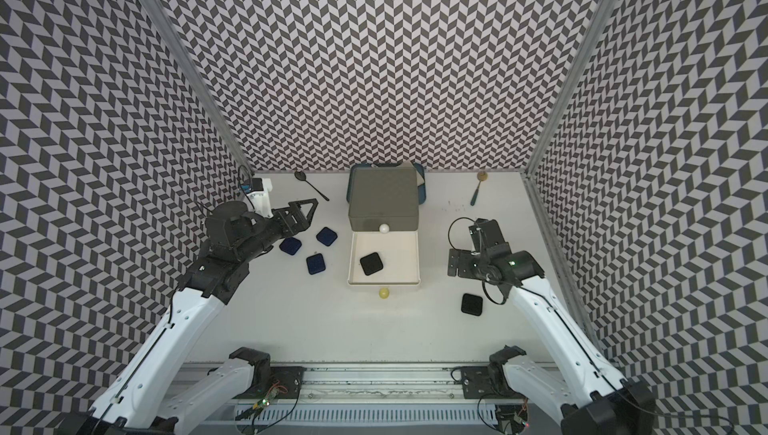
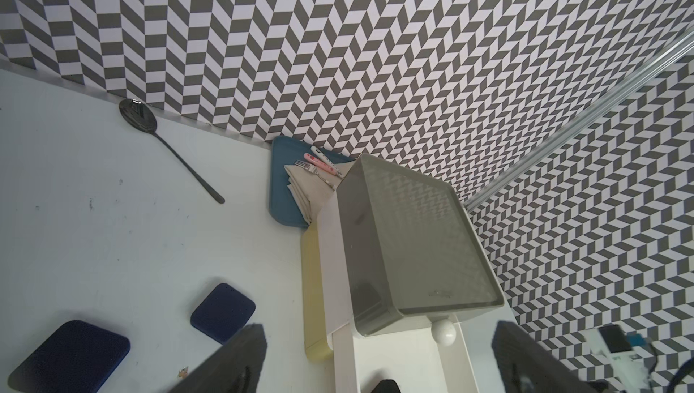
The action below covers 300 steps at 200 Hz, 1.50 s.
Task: Place the brooch boxes into the drawer by color
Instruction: Place the brooch box in the drawer, then pick up the brooch box from the center of the board.
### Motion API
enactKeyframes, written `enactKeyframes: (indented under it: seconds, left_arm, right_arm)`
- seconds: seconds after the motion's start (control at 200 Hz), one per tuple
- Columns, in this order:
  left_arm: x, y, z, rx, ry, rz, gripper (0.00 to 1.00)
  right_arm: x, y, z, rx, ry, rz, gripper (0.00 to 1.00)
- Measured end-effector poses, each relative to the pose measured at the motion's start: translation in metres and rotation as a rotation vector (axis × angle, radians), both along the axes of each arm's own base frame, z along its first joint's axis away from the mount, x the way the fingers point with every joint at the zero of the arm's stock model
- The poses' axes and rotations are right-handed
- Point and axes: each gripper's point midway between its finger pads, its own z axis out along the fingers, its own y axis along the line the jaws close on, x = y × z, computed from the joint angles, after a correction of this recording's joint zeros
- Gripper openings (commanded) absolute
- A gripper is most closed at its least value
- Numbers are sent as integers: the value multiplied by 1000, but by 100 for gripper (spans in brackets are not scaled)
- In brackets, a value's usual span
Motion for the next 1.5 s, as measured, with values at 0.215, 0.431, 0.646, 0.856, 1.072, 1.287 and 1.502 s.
enactKeyframes:
  seconds: [0.215,0.431,0.646,0.856,1.072,1.287,1.502]
  left_arm:
    - [1,-9,6,-7,-29,-22,100]
    - [2,-11,0,-9,-25,-23,100]
    - [3,-11,-11,-6,-15,-20,100]
    - [5,-12,-15,-5,-16,-21,100]
    - [11,-13,-21,4,-16,-23,100]
    - [19,-16,-32,25,8,-30,100]
    - [22,-19,-34,24,8,-42,100]
  right_arm:
    - [-8,-1,-28,36,106,-13,99]
    - [-13,0,-59,29,229,-24,100]
    - [-15,-7,-71,-8,276,-74,99]
    - [-23,-11,-86,-24,332,-97,99]
    - [-35,-9,-112,-28,465,-102,99]
    - [-54,-9,-130,-8,540,-130,99]
    - [-51,-8,-126,4,522,-138,97]
